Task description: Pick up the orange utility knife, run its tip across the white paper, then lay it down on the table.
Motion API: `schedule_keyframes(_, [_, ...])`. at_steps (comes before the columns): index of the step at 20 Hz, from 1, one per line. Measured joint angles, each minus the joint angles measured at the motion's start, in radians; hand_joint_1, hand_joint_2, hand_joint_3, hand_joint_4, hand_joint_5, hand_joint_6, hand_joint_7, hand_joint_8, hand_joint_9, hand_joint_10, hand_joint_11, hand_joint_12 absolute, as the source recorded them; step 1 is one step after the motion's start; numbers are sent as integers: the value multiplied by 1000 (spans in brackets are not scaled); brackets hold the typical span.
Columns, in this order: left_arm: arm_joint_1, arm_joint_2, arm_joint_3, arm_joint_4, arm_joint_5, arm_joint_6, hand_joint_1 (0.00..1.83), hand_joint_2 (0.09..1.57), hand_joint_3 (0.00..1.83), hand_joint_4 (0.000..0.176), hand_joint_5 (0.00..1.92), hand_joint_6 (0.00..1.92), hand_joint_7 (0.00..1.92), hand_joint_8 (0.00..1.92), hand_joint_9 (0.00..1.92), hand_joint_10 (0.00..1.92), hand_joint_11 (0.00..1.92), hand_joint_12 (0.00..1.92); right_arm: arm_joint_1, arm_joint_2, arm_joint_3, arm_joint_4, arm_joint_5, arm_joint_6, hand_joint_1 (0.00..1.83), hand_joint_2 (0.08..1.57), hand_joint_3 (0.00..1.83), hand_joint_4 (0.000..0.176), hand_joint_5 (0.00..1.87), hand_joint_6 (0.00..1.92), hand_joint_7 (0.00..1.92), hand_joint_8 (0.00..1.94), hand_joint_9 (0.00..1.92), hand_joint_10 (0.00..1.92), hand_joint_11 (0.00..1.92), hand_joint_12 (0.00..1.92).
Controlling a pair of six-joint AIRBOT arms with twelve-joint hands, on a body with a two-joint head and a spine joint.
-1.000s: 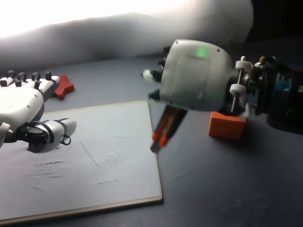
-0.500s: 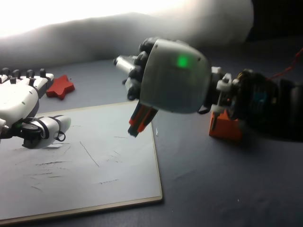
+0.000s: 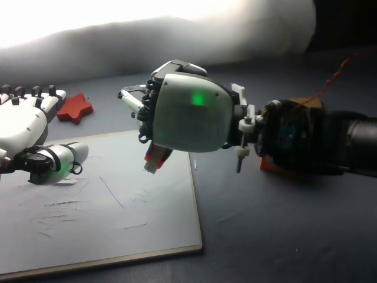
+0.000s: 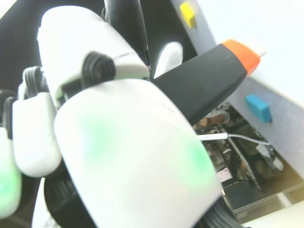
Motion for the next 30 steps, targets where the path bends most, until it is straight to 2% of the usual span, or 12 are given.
schedule_keyframes(5, [0,-6,6,0,-1,0,149,1399,2,0,53,9,138,4,118,5,0,347,-21,-44,31,-21,15,-26,1502,1325,0,176,1422,1921,1559,1941,1689,1921,1764,1921])
schedule_keyframes(6, [0,-6,7,0,-1,0,124,1399,2,0,61,6,152,4,131,7,0,411,-36,-46,31,-35,17,-26,1488,1320,0,176,1442,1921,1574,1941,1706,1921,1777,1921])
schedule_keyframes(10, [0,-6,7,4,1,0,181,1390,0,0,53,5,138,1,122,1,0,408,-55,-40,31,-59,38,-24,1493,1318,0,176,1427,1921,1560,1941,1699,1921,1770,1921])
schedule_keyframes(12, [0,-6,7,1,0,0,135,1394,0,1,65,6,140,3,122,3,0,420,-69,-24,21,-62,63,-23,1488,1327,0,176,1422,1921,1567,1941,1696,1921,1766,1921])
schedule_keyframes(13, [0,-6,7,-2,0,0,158,1384,0,9,57,2,151,4,139,7,0,487,-72,-11,11,-70,69,-19,1486,1327,0,176,1421,1921,1567,1941,1697,1921,1766,1921])
schedule_keyframes(14, [0,-6,7,-1,0,0,172,1387,0,10,34,1,134,2,121,4,0,453,-73,5,-1,-82,72,-15,1491,1317,0,176,1434,1921,1568,1941,1700,1921,1769,1921])
schedule_keyframes(20, [0,-6,7,0,2,0,144,1398,2,3,65,9,136,4,130,4,0,432,-85,79,-60,-106,73,-5,1502,1316,0,176,1434,1921,1569,1941,1699,1921,1777,1921])
schedule_keyframes(30, [0,-6,7,0,2,0,151,1392,0,6,73,2,163,4,137,3,0,455,-116,172,-212,-113,70,2,1490,1315,0,176,1427,1921,1556,1941,1693,1921,1765,1921])
